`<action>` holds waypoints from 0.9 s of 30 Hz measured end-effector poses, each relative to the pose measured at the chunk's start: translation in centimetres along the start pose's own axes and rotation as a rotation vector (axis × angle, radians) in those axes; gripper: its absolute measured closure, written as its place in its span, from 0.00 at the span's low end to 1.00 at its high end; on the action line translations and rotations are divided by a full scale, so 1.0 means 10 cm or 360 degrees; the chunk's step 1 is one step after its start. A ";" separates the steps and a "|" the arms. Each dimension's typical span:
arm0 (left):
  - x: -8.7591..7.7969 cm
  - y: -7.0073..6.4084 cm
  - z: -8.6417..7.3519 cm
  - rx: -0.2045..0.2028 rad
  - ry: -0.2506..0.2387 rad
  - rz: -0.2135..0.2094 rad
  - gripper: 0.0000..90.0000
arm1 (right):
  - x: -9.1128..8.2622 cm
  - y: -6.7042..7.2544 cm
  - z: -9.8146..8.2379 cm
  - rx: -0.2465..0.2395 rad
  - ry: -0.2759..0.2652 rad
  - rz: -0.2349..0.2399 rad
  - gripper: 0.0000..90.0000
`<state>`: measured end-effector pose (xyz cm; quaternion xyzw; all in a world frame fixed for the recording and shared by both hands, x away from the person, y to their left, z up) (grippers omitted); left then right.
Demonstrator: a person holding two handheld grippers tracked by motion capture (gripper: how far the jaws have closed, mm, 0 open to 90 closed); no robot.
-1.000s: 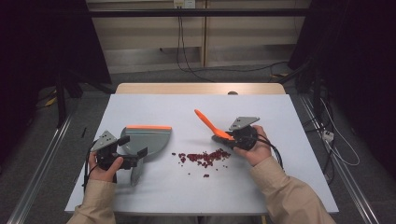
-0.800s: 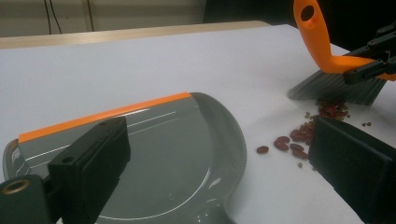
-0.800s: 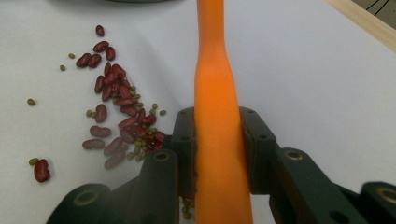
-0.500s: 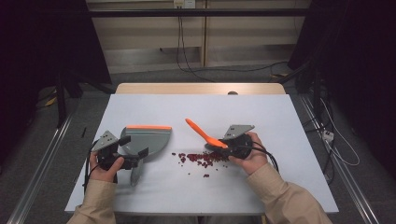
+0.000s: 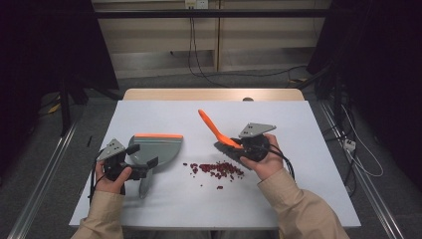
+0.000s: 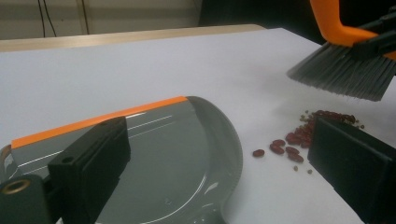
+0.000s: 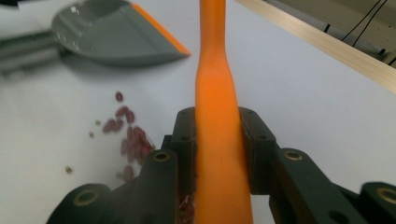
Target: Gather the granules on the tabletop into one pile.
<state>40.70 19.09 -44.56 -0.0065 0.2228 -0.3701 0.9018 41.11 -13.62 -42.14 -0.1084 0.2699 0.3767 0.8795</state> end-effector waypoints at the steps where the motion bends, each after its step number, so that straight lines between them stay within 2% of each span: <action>1: 0.00 0.00 0.00 0.0003 0.0003 -0.0003 0.06 | 0.00 0.02 0.04 0.0041 -0.0027 -0.0008 0.79; 5: 0.00 -0.01 0.00 0.0007 0.0004 -0.0009 0.06 | 0.04 0.16 0.17 0.0249 -0.0125 0.0042 0.79; 8: -0.01 -0.02 0.00 0.0004 -0.0006 -0.0010 0.06 | 0.11 0.29 0.23 0.0294 -0.0141 0.0057 0.79; 10: -0.02 -0.02 0.01 0.0008 -0.0005 -0.0010 0.06 | 0.17 0.37 0.25 0.0345 -0.0149 0.0095 0.79; 14: -0.02 -0.02 0.00 0.0012 -0.0001 -0.0006 0.06 | 0.28 0.53 0.26 0.0363 -0.0129 0.0146 0.79; 16: -0.03 -0.01 0.00 0.0006 0.0001 -0.0005 0.06 | 0.33 0.61 0.26 0.0399 -0.0127 0.0178 0.79; 20: -0.04 0.00 0.01 -0.0019 -0.0023 -0.0003 0.06 | 0.41 0.75 0.28 0.0415 -0.0122 0.0210 0.79; 27: -0.03 0.00 0.01 -0.0009 -0.0015 -0.0006 0.06 | 0.57 0.87 0.26 0.0476 -0.0088 0.0244 0.79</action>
Point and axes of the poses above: each handheld gripper's, and its own axes: x roughly forward along the jaws, z roughly out of its top, y roughly to its left, the point moved 6 cm from there along x, roughly forward along the jaws, and after that the axes turned 1 degree about z, right-handed, at the moved point
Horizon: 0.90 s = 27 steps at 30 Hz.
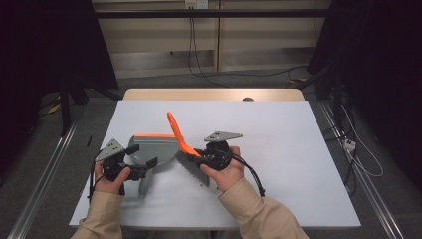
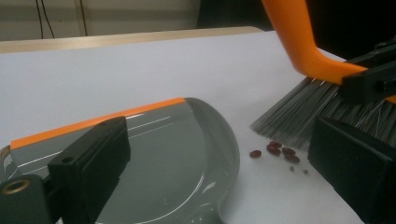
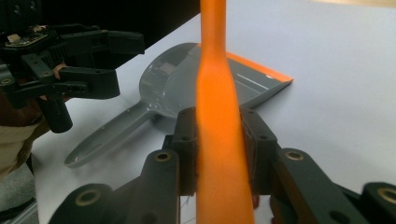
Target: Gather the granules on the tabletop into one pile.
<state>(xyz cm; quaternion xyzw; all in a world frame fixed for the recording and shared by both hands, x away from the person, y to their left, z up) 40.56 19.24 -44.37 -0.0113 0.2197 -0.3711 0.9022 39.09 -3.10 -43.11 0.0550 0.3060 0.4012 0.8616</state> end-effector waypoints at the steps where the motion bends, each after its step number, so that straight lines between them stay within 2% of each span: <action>1: 0.00 0.00 0.00 -0.0002 0.0001 0.0004 0.06 | 0.02 0.01 -0.01 0.0022 0.0004 0.0000 0.79; 5: -0.01 0.01 0.00 -0.0007 -0.0007 0.0005 0.06 | 0.11 0.04 -0.04 0.0078 0.0001 0.0027 0.79; 7: -0.01 0.01 0.00 -0.0007 -0.0007 0.0006 0.06 | 0.17 0.04 -0.09 0.0091 0.0037 0.0024 0.79; 8: -0.01 0.01 0.00 0.0005 0.0003 0.0007 0.06 | 0.21 0.01 -0.13 0.0094 0.0057 0.0007 0.79; 9: -0.01 0.01 0.00 0.0001 0.0002 0.0007 0.06 | 0.25 -0.01 -0.19 0.0100 0.0105 -0.0010 0.79; 10: -0.01 0.01 0.00 -0.0011 -0.0009 0.0004 0.06 | 0.27 -0.04 -0.22 0.0089 0.0115 -0.0042 0.79; 11: -0.01 0.01 0.00 -0.0008 -0.0004 0.0008 0.06 | 0.27 -0.09 -0.22 0.0068 0.0113 -0.0091 0.79; 13: -0.01 0.01 0.00 -0.0010 -0.0008 0.0009 0.06 | 0.23 -0.15 -0.22 0.0122 0.0142 -0.0097 0.79; 15: -0.01 0.01 0.00 -0.0013 -0.0005 0.0011 0.06 | 0.20 -0.20 -0.23 0.0110 0.0157 -0.0143 0.79; 19: -0.02 0.01 0.00 0.0003 0.0001 0.0013 0.06 | 0.12 -0.27 -0.25 0.0136 0.0162 -0.0170 0.79; 23: -0.02 0.02 0.00 -0.0001 -0.0004 0.0019 0.06 | 0.02 -0.38 -0.28 0.0195 0.0155 -0.0190 0.79; 27: -0.01 0.02 0.00 0.0007 0.0001 0.0020 0.06 | -0.11 -0.47 -0.30 0.0199 0.0154 -0.0232 0.79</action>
Point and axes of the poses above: each handheld gripper's, and its own axes: x roughly forward along the jaws, z roughly out of its top, y roughly to its left, the point moved 6 cm from there along x, roughly forward along the jaws, and after that the axes turned 1 degree about z, right-handed, at the moved point
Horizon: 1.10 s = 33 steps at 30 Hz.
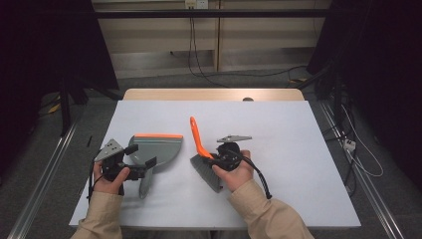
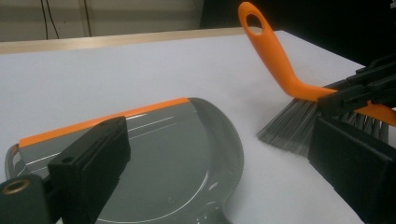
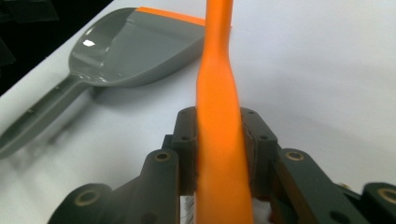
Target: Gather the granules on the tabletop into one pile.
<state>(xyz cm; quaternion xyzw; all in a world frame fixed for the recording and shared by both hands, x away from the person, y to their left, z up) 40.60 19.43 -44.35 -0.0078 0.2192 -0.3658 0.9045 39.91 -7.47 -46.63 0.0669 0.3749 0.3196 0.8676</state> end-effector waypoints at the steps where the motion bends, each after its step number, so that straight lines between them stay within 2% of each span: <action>1: 0.00 0.00 0.00 0.0002 0.0004 -0.0004 0.06 | -0.02 -0.03 0.00 0.0005 -0.0001 -0.0006 0.79; 7: 0.01 -0.01 0.00 0.0003 0.0005 -0.0004 0.06 | -0.14 -0.17 -0.04 0.0029 -0.0018 -0.0045 0.79; 21: 0.01 -0.01 0.00 0.0007 0.0008 0.0001 0.06 | -0.26 -0.31 -0.04 0.0022 -0.0036 -0.0107 0.79; 26: 0.02 -0.02 0.00 0.0011 0.0010 0.0000 0.06 | -0.32 -0.32 0.03 0.0037 -0.0065 -0.0085 0.79; 33: 0.02 -0.02 0.00 0.0011 0.0012 -0.0001 0.06 | -0.35 -0.23 0.21 0.0012 -0.0125 -0.0048 0.79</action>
Point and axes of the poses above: each handheld gripper's, and its own axes: x roughly forward along the jaws, z roughly out of its top, y roughly to its left, the point moved 6 cm from there along x, roughly forward along the jaws, and after that the axes turned 1 degree about z, right-handed, at the moved point
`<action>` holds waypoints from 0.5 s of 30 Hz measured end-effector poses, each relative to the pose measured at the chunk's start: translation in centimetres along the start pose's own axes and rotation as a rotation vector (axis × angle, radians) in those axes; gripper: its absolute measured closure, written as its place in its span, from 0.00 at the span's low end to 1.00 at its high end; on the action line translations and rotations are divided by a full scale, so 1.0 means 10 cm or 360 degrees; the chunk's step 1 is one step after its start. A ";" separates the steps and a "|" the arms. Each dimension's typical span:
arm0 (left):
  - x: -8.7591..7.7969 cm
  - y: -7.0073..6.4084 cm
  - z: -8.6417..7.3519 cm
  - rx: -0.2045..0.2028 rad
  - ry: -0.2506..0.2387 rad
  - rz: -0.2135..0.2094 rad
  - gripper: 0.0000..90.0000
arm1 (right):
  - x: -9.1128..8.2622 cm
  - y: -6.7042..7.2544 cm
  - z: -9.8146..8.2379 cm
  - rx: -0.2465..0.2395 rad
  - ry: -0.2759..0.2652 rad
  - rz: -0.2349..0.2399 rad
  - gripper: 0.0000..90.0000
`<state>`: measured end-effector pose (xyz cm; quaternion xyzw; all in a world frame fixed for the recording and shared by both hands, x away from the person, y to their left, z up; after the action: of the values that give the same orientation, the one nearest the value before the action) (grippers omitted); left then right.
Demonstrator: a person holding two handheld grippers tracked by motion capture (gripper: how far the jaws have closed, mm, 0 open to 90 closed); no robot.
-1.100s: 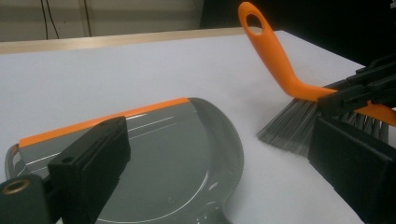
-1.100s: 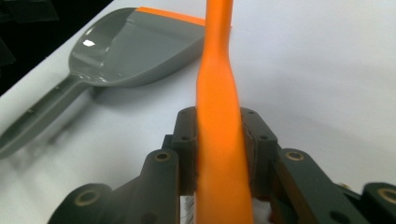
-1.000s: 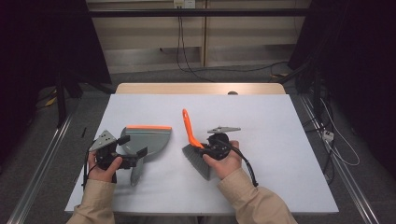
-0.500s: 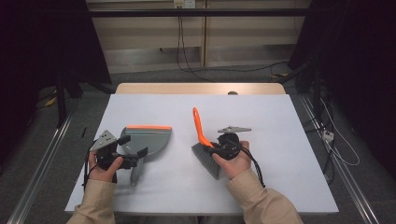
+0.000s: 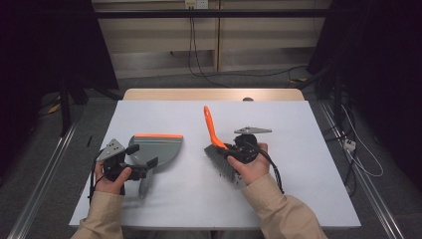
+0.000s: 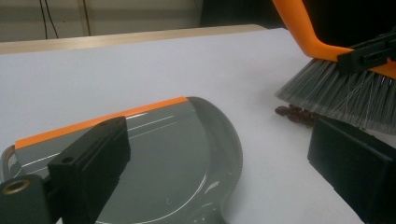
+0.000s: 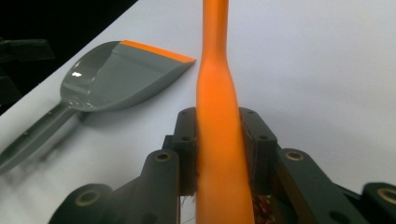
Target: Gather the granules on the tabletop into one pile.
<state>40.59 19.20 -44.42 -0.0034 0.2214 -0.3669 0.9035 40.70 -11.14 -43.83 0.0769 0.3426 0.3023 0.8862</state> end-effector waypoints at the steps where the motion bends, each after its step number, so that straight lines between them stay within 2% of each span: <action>1: 0.00 0.00 0.00 0.0000 0.0000 0.0001 0.06 | 0.02 0.02 0.00 0.0003 0.0006 0.0011 0.79; 8: -0.01 0.01 0.00 -0.0007 0.0002 0.0003 0.06 | 0.21 0.20 -0.16 -0.0013 0.0113 0.0122 0.79; 11: -0.01 0.01 -0.01 -0.0005 0.0005 0.0005 0.06 | 0.23 0.13 -0.22 -0.0029 0.0132 0.0088 0.79; 13: -0.01 0.01 0.00 -0.0013 0.0000 0.0004 0.06 | 0.22 0.06 -0.22 0.0021 0.0141 0.0099 0.79; 15: 0.00 0.00 0.00 -0.0014 -0.0004 0.0003 0.06 | 0.20 0.00 -0.20 0.0003 0.0137 0.0072 0.79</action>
<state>40.59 19.26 -44.42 -0.0077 0.2220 -0.3649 0.9042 40.56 -10.12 -46.52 0.0724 0.3788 0.3250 0.8635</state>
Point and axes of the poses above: each handheld gripper's, and its own axes: x roughly forward along the jaws, z roughly out of its top, y roughly to its left, the point moved 6 cm from there along x, roughly forward along the jaws, and after that the axes turned 1 degree about z, right-handed, at the moved point
